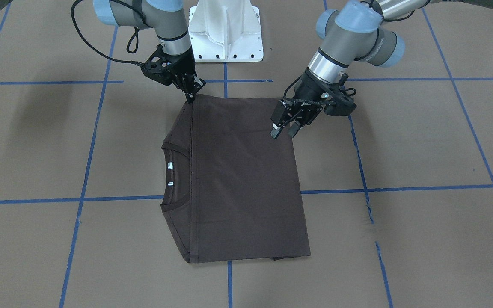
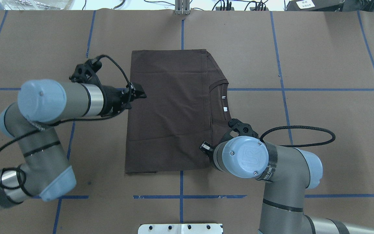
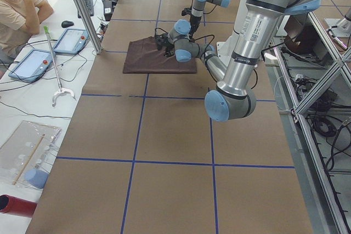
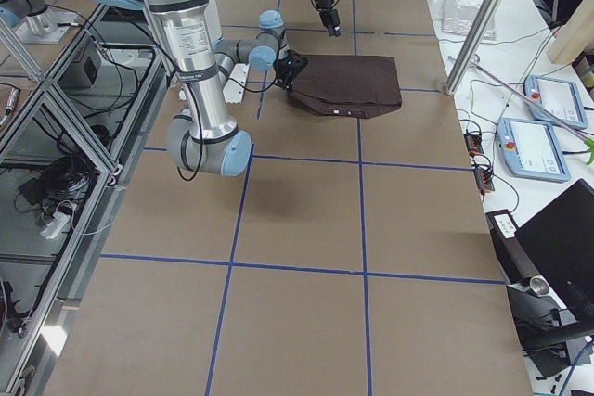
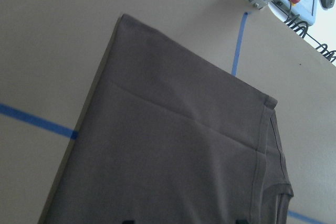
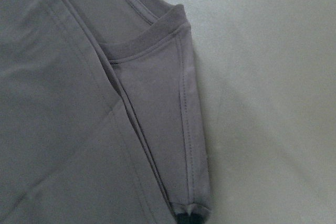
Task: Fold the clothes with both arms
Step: 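Move the left gripper to the shirt corner nearest the robot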
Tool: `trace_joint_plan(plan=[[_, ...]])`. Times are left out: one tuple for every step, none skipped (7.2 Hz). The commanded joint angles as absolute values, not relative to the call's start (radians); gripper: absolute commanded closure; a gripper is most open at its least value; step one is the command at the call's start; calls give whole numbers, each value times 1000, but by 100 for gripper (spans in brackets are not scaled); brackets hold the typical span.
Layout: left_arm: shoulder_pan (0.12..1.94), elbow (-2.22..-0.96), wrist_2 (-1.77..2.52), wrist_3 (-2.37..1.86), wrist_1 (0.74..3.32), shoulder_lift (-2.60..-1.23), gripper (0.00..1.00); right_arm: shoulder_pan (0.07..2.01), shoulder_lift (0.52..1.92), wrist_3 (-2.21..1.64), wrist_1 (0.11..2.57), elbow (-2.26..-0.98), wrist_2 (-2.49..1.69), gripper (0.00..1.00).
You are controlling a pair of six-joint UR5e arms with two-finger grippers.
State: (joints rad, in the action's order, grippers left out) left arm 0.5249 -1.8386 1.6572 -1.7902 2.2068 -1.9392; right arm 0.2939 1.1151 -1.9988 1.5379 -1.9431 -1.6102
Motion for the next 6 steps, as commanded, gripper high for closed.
trace_joint_plan(plan=[[300, -1896, 1420, -1931, 2166, -1846, 30, 290, 1115, -1999, 1545, -1959, -1617, 100], [249, -1896, 1389, -1966, 2163, -1804, 31, 290, 1115, -1999, 1545, -1959, -1617, 100], [217, -1896, 1372, -1968, 2146, -1769, 31, 290, 1115, -1999, 1545, -1959, -1617, 100], [215, -1904, 1373, -1970, 2105, -1769, 32, 290, 1115, -1999, 1545, -1960, -1617, 100], [203, -1907, 1376, -1971, 2064, -1770, 32, 290, 1115, -1999, 1545, -1959, -1617, 100], [193, -1910, 1377, -1971, 2062, -1773, 33, 290, 1115, -1999, 1545, -1960, -1617, 100]])
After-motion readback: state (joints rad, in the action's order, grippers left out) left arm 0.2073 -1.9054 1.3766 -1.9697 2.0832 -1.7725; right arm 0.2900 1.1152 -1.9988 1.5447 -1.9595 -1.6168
